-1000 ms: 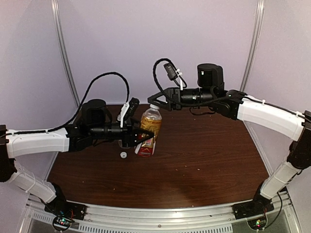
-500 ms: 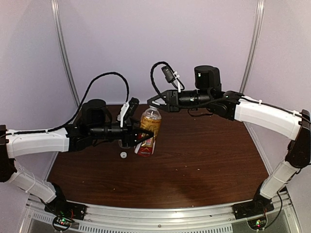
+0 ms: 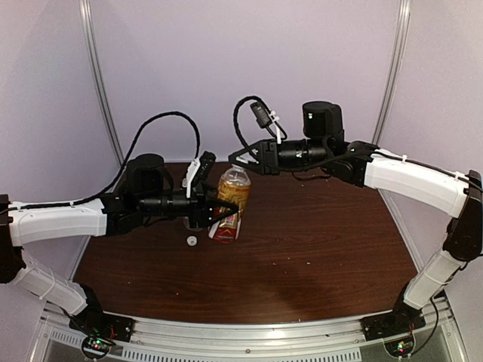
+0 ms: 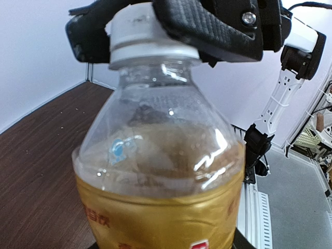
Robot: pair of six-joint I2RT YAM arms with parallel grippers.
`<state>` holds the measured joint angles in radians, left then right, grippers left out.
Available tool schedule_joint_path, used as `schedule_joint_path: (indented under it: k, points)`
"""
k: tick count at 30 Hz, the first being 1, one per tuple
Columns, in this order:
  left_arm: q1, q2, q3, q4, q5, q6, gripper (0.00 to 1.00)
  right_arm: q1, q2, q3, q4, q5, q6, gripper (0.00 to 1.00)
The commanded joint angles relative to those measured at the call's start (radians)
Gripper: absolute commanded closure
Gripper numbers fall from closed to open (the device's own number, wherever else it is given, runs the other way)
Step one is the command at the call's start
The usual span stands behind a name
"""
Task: Unscrew the bottle caps
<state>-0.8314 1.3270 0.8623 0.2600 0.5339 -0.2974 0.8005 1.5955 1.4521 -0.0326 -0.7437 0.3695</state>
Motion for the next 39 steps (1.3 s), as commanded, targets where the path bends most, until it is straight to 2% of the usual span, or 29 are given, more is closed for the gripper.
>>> schedule_joint_path:
  k: [1, 4, 8, 12, 15, 19, 22, 27, 32, 35, 39]
  points:
    - [0.002, -0.032, 0.006, 0.088, 0.109, 0.007, 0.67, -0.014, -0.003, 0.001, 0.053, -0.167, -0.101, 1.0]
    - [0.002, -0.031, -0.012, 0.168, 0.23, -0.028, 0.67, -0.017, 0.001, 0.001, 0.078, -0.312, -0.179, 0.99]
    - [0.002, -0.024, -0.029, 0.283, 0.362, -0.092, 0.67, -0.02, 0.009, 0.011, 0.055, -0.487, -0.294, 0.94]
    - [0.001, -0.013, -0.031, 0.351, 0.424, -0.134, 0.67, -0.027, 0.036, 0.029, 0.056, -0.59, -0.319, 0.9]
    - [0.001, -0.011, -0.033, 0.358, 0.431, -0.14, 0.67, -0.032, 0.043, 0.029, 0.066, -0.613, -0.311, 0.85]
    - [0.0, -0.011, -0.038, 0.355, 0.423, -0.134, 0.67, -0.038, 0.029, 0.023, 0.06, -0.56, -0.299, 0.8]
    - [0.0, -0.012, -0.036, 0.334, 0.404, -0.121, 0.67, -0.04, 0.015, 0.028, 0.029, -0.457, -0.284, 0.74]
    - [0.001, -0.018, -0.027, 0.249, 0.339, -0.071, 0.67, -0.04, -0.022, 0.019, -0.015, -0.305, -0.233, 0.53]
    - [0.0, -0.012, -0.012, 0.179, 0.264, -0.036, 0.67, -0.039, -0.07, -0.003, 0.003, -0.231, -0.166, 0.34]
    - [0.0, -0.008, -0.002, 0.15, 0.225, -0.023, 0.67, -0.038, -0.088, -0.001, -0.009, -0.176, -0.136, 0.28]
    - [0.0, -0.003, 0.009, 0.115, 0.173, -0.011, 0.67, -0.037, -0.099, 0.003, -0.028, -0.066, -0.083, 0.25]
